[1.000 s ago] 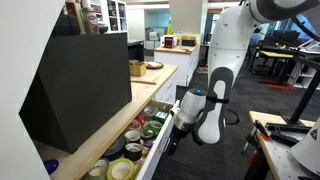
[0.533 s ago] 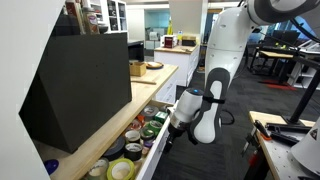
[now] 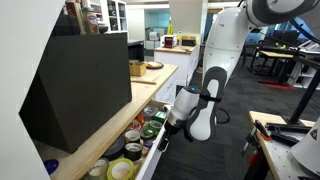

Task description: Close the drawer

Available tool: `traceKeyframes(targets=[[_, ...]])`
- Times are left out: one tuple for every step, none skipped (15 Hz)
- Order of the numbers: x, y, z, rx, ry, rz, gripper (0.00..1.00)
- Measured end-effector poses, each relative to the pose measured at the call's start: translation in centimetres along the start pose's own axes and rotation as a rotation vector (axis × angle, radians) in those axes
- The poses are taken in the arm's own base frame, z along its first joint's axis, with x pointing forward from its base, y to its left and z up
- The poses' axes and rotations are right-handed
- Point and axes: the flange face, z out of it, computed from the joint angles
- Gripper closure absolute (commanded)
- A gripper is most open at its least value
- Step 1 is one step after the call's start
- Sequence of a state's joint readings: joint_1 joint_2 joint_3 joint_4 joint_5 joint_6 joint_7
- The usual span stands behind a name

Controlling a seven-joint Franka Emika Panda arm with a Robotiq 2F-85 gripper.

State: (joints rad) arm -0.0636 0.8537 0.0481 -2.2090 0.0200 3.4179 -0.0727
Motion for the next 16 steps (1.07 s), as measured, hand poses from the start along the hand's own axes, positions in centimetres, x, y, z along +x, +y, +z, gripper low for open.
traceKeyframes(targets=[[0.0, 0.0, 0.0, 0.002, 0.001, -0.001, 0.0], [0.1, 0.0, 0.0, 0.003, 0.002, -0.002, 0.0], [0.2, 0.0, 0.1, 0.004, 0.004, -0.003, 0.0], [0.3, 0.1, 0.2, 0.006, 0.006, -0.002, 0.0], [0.5, 0.1, 0.3, 0.007, 0.009, -0.001, 0.0], [0.7, 0.2, 0.4, 0.008, 0.014, 0.0, 0.0], [1.0, 0.2, 0.6, 0.008, 0.019, -0.001, 0.0], [1.3, 0.2, 0.7, 0.009, 0.024, -0.002, 0.0], [1.7, 0.2, 0.9, 0.009, 0.03, -0.003, 0.0], [2.2, 0.2, 1.1, 0.01, 0.039, -0.005, 0.0], [2.6, 0.2, 1.3, 0.01, 0.047, -0.007, 0.0], [3.1, 0.2, 1.5, 0.011, 0.055, -0.011, 0.0], [3.6, 0.2, 1.7, 0.011, 0.064, -0.013, 0.0], [4.1, 0.2, 1.9, 0.011, 0.072, -0.015, 0.0], [4.6, 0.2, 2.1, 0.012, 0.077, -0.018, 0.0], [5.2, 0.2, 2.3, 0.012, 0.084, -0.019, 0.0]])
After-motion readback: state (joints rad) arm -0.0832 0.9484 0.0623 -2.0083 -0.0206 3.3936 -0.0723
